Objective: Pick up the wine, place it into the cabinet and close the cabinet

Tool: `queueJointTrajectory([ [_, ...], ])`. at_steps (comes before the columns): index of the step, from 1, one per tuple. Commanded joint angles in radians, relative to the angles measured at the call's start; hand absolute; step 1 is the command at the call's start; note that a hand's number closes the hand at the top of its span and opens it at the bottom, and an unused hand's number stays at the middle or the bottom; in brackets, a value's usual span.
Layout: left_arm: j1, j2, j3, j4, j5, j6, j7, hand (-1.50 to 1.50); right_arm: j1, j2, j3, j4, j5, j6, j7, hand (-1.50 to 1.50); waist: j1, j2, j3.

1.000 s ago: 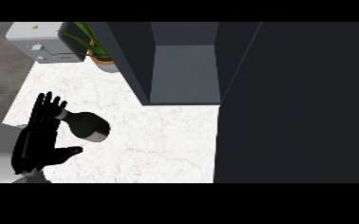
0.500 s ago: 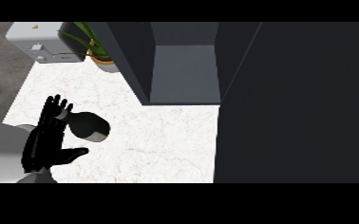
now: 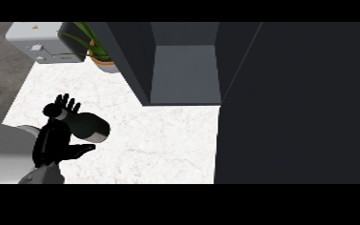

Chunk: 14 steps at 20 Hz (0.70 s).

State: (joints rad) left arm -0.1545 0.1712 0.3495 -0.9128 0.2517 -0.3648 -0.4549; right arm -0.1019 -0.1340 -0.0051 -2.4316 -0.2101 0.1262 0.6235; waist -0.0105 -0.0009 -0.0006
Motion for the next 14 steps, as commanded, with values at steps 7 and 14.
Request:
queueJointTrajectory([
  [7,0.020,-0.001,-0.015,0.043,0.011,-0.044,-0.070,-1.50,0.178,0.035,0.010,-0.125,-0.056,0.070,-0.092,-1.50,0.005,-0.002,0.002],
  [14,-0.140,0.063,0.020,0.288,0.029,-0.148,-0.156,1.50,0.013,0.006,-0.008,-0.164,-0.097,-0.013,0.098,-1.50,-0.007,0.001,-0.001],
])
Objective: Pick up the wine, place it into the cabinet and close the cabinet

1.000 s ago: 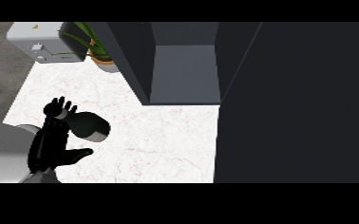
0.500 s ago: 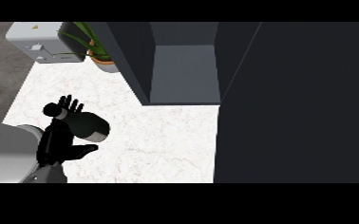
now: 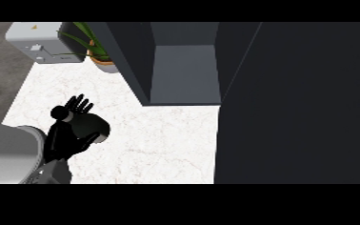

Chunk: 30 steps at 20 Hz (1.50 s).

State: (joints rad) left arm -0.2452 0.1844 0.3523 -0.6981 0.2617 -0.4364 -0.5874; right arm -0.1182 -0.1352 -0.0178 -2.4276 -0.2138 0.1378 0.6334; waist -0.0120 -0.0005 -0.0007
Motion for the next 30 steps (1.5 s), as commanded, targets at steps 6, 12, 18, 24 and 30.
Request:
queueJointTrajectory([
  [6,-0.015,0.018,-0.061,0.040,-0.059,-0.064,-0.095,1.50,0.034,0.024,-0.001,-0.136,-0.087,-0.020,0.059,-1.50,0.000,0.000,0.000],
  [12,0.069,0.007,-0.126,-0.082,-0.134,0.042,-0.106,1.50,0.065,0.018,-0.024,-0.135,-0.085,-0.001,0.030,-1.50,0.007,-0.002,0.001],
  [18,0.240,-0.102,-0.174,-0.381,-0.154,0.208,-0.067,1.50,0.040,0.046,0.037,-0.116,-0.022,-0.026,0.023,-1.50,0.016,-0.005,0.002],
  [24,0.318,-0.113,-0.191,-0.501,-0.197,0.263,-0.152,1.50,0.032,0.013,-0.024,-0.088,-0.083,0.003,0.014,-1.50,0.014,-0.002,0.001],
  [30,0.297,-0.110,-0.192,-0.706,-0.072,0.195,0.024,1.50,0.043,0.018,0.018,-0.149,-0.069,-0.015,0.073,-1.50,0.009,-0.004,0.001],
])
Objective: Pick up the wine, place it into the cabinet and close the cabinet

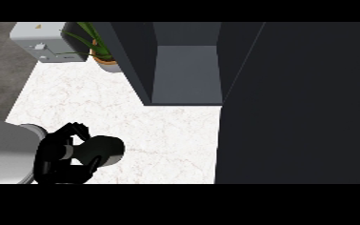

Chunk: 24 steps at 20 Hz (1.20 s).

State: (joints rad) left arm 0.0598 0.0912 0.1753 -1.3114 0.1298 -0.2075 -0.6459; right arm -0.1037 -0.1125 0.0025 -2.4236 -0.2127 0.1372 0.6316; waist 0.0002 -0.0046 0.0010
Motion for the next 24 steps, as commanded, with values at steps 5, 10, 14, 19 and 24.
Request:
queueJointTrajectory([
  [5,0.069,-0.056,-0.100,-0.311,0.063,-0.001,0.244,1.50,0.083,-0.008,-0.032,-0.154,-0.099,0.019,0.031,-1.50,-0.005,0.000,0.000],
  [10,0.096,-0.068,-0.171,-0.593,0.050,0.086,0.477,1.50,0.035,0.008,-0.006,-0.151,-0.072,-0.027,0.081,-1.50,0.000,-0.002,0.000],
  [14,0.083,-0.090,-0.296,-0.585,-0.019,0.188,0.501,1.50,0.089,0.009,-0.033,-0.103,-0.094,0.041,-0.020,-1.50,-0.004,0.002,0.000],
  [19,-0.082,-0.091,-0.339,-0.652,0.017,0.268,0.697,1.50,0.063,0.009,-0.015,-0.130,-0.077,0.017,0.034,-1.50,-0.008,0.002,-0.001],
  [24,-0.157,-0.091,-0.584,-0.560,-0.035,0.503,0.631,1.50,0.041,0.024,-0.027,-0.082,-0.069,0.018,-0.009,-1.50,-0.012,0.004,-0.001],
])
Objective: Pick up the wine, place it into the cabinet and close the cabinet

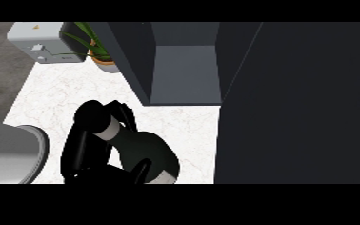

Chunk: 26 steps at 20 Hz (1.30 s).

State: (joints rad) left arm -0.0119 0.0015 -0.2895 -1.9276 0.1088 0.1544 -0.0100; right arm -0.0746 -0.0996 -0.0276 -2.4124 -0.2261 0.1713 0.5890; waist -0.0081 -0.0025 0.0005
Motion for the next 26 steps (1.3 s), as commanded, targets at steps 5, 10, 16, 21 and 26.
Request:
queueJointTrajectory([
  [5,-0.193,-0.001,-0.133,0.035,-0.007,0.235,0.114,1.50,0.086,-0.004,-0.031,-0.118,-0.111,0.026,0.015,-1.50,-0.003,0.001,0.000],
  [10,-0.360,-0.001,-0.137,0.130,-0.023,0.354,0.132,1.50,0.006,0.000,0.003,-0.107,-0.081,-0.013,0.075,-1.50,-0.003,0.002,0.000],
  [16,-0.460,-0.001,-0.236,0.215,-0.038,0.516,0.137,1.50,0.018,-0.001,-0.008,-0.134,-0.086,0.000,0.074,-1.50,-0.004,0.001,0.000],
  [21,-0.575,-0.001,-0.204,0.331,-0.044,0.562,0.147,1.50,0.042,-0.026,-0.055,-0.143,-0.147,0.020,0.085,-1.50,-0.011,0.001,0.000],
  [26,-0.626,-0.001,-0.233,0.394,-0.014,0.626,0.122,1.50,0.044,0.017,0.012,-0.139,-0.067,0.010,0.039,-1.50,-0.010,0.001,0.000],
])
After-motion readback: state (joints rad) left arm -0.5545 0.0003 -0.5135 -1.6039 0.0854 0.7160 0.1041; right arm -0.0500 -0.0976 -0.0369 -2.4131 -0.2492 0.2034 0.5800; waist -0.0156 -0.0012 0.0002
